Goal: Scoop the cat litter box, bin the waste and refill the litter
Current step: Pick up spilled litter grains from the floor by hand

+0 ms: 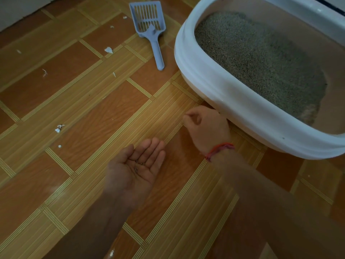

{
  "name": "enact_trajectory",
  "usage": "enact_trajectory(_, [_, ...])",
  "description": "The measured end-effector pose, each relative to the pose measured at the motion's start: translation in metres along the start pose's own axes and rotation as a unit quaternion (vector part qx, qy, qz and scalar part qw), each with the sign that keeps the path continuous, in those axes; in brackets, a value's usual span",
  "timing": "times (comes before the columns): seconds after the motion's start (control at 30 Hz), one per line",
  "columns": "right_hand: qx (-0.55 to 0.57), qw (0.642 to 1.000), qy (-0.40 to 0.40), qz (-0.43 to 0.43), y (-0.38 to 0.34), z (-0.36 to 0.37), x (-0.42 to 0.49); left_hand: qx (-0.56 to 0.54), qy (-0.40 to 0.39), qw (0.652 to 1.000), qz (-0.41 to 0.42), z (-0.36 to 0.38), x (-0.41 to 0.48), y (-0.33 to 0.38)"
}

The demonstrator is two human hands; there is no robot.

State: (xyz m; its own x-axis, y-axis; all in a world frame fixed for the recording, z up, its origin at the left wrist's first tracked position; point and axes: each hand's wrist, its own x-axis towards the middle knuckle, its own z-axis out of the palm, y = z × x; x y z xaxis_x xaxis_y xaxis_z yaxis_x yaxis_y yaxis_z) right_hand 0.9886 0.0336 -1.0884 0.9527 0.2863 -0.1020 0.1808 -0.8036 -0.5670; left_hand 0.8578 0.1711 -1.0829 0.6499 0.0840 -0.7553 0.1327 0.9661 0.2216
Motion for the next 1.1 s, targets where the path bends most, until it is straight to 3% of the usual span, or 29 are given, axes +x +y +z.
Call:
enact_trajectory(0.27, [-0.002,0.997,0.063,0.040,0.016,0.014,0.017,-0.001,-0.001,1.000,-0.005,0.001,0.000,0.000])
enact_trajectory(0.6, [-0.020,0.996,0.069,0.046,0.014,0.018,0.026,-0.007,0.001,1.000,-0.007,0.001,-0.001,0.002])
enact_trajectory(1.0, [-0.165,0.986,0.016,0.015,0.001,0.013,0.034,-0.009,0.011,1.000,-0.004,0.001,-0.002,0.002])
enact_trajectory(1.1, [-0.157,0.987,0.002,0.016,-0.002,0.011,0.030,-0.009,0.013,1.000,-0.001,0.001,-0.002,0.003])
